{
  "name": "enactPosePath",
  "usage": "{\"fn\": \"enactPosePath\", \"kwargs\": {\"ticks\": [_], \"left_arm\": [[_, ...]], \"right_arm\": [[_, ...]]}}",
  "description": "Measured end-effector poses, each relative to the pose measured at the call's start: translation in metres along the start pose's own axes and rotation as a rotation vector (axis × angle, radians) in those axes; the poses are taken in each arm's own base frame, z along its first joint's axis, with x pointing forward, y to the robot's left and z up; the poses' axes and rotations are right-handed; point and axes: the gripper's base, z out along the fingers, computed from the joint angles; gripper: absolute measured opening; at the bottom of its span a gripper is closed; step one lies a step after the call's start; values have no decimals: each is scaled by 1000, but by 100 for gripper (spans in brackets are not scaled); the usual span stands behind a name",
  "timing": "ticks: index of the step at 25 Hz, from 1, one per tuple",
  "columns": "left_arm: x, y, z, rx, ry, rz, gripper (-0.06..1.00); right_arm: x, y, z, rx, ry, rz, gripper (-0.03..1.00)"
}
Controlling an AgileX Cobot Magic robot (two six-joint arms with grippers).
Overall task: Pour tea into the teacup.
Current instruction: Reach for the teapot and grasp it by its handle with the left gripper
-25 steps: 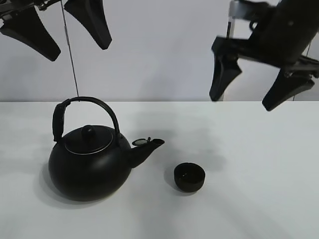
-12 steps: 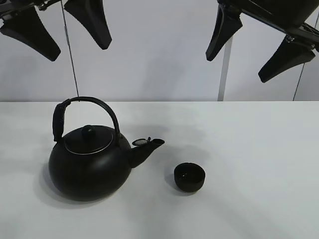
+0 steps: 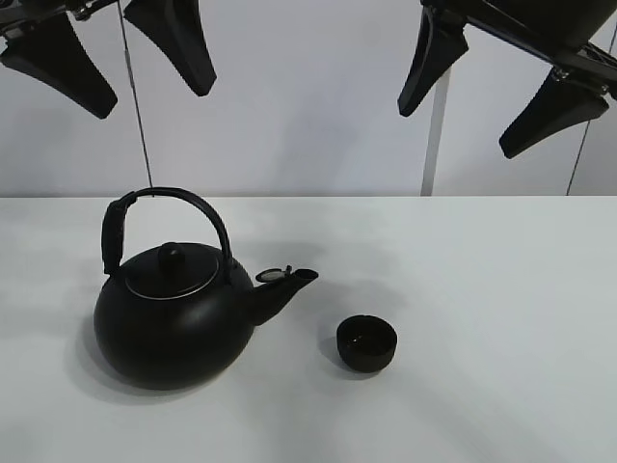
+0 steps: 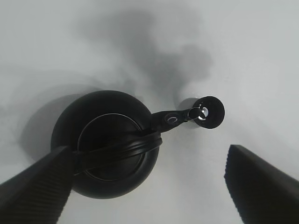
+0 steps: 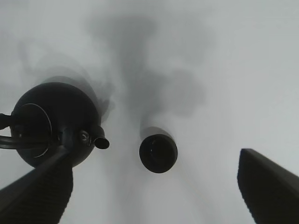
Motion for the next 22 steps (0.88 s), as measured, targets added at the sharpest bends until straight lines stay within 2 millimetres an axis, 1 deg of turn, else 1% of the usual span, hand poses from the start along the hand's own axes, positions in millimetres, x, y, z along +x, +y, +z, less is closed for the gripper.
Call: {"fn": "enactPosePath", "kwargs": {"ticks": [22], "left_arm": [[-1, 0, 0, 0, -13, 0, 63]], "right_arm": [[0, 0, 0, -2, 0, 1, 66]]}}
